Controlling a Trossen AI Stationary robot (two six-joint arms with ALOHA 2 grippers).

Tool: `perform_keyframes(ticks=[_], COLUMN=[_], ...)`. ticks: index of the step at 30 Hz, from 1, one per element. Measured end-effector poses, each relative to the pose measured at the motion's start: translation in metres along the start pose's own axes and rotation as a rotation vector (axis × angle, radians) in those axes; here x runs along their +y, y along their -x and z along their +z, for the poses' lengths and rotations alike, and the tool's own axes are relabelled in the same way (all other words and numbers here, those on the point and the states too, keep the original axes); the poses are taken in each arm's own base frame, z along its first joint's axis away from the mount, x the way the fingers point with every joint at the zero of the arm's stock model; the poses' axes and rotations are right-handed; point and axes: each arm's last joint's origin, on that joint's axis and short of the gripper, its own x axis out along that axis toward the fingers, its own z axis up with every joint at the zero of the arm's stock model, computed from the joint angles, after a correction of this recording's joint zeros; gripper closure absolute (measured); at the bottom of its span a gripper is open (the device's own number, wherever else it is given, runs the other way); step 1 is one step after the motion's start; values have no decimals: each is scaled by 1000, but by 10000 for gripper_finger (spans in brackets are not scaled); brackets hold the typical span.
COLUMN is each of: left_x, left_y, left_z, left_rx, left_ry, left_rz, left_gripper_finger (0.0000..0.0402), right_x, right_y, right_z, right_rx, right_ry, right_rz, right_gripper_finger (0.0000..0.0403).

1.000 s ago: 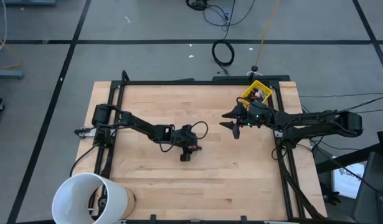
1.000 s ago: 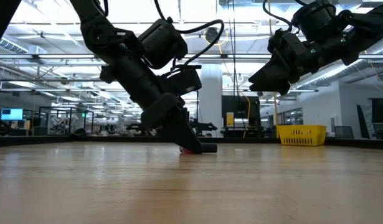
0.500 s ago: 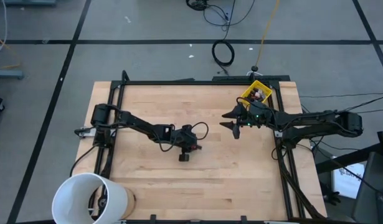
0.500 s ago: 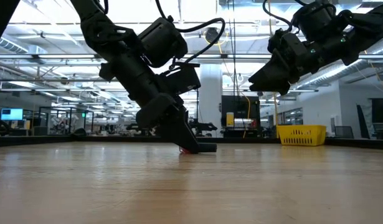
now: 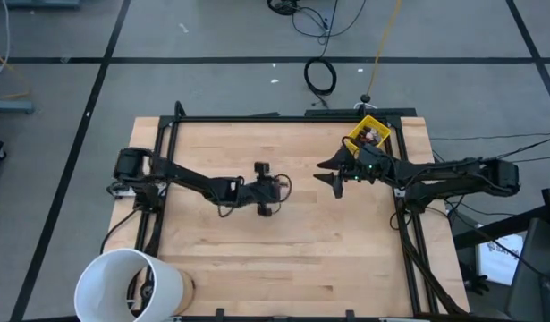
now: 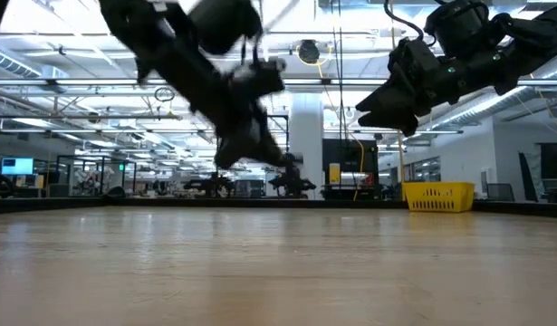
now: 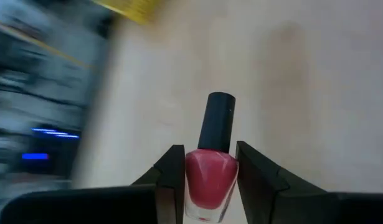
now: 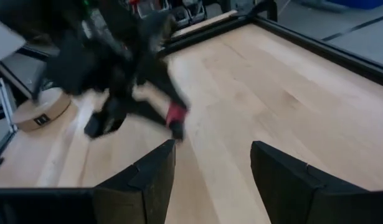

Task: Pick & Place Nail Polish
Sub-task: Put the pink nail polish bottle into the yellow bin

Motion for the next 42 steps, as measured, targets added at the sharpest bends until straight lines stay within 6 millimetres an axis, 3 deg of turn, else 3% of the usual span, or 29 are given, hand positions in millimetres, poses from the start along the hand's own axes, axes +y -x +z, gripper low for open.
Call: perform_keyframes(ticks=[5,12,20,29,42], left_x=[18,30,29,29,27], left_y=[17,28,30,30,31], left_z=[18,35,37,37,39], left_rx=[-45,-156,-174,-175,-194], left_ry=[-104,-146,-156,-170,-179], left_rz=[228,329,335,332,307], left_gripper_finger=[307,307,307,307,307], right_x=[7,15,13,16,16], right_y=[-10,-28,-49,-81,-102], right_z=[0,0,-6,3,9], right_rx=[-57,-177,-234,-212,-211], right_ry=[16,26,-3,-22,-36], right_rz=[52,123,147,205,209], right_gripper_finger=[206,206,206,206,206])
